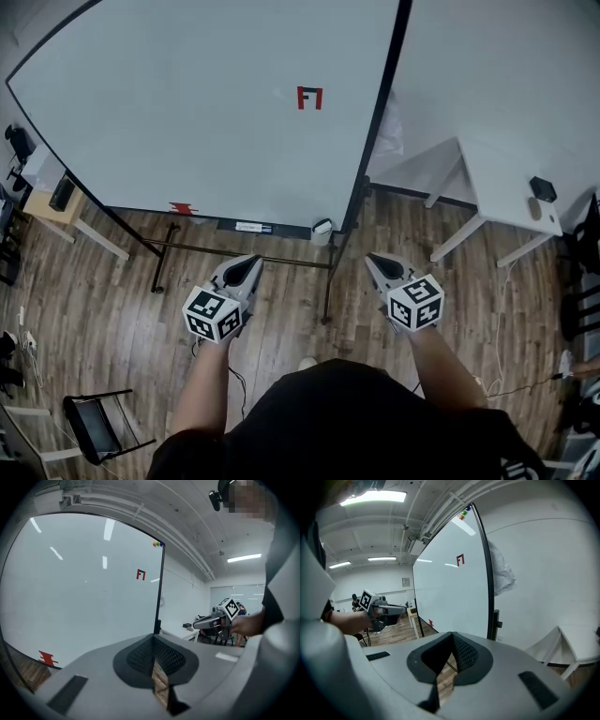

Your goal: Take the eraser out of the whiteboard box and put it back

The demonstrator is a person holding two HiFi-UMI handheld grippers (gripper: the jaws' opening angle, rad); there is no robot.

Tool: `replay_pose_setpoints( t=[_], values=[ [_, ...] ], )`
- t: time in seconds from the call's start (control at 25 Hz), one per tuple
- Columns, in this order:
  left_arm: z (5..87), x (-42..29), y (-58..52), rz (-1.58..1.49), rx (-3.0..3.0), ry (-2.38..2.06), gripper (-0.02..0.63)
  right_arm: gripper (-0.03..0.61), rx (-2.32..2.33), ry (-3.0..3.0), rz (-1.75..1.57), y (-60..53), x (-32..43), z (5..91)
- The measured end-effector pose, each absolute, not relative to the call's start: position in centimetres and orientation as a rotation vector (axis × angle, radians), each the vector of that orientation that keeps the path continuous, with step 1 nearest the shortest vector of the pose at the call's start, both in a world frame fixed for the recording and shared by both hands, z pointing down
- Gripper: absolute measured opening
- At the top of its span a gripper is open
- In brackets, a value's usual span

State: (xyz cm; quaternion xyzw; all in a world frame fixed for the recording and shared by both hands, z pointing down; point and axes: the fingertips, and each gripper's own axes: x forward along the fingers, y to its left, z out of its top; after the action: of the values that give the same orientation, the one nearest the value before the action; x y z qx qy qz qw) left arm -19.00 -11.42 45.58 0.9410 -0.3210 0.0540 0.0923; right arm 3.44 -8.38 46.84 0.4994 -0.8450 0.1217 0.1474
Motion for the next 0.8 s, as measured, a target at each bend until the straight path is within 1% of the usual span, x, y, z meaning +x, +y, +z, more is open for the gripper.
replay_pose_setpoints(
  t=[0.32,0.8],
  values=[
    [45.4,-19.2,-12.2,0.153,2.815,-0.915,0.011,-0.004,1.451,-2.411,0.340,-8.7,2.8,46.8],
    [45.9,-17.3,-14.5,0.205,2.830,-0.891,0.011,-0.004,1.499,-2.419,0.364,-10.6,4.8,47.5]
  ],
)
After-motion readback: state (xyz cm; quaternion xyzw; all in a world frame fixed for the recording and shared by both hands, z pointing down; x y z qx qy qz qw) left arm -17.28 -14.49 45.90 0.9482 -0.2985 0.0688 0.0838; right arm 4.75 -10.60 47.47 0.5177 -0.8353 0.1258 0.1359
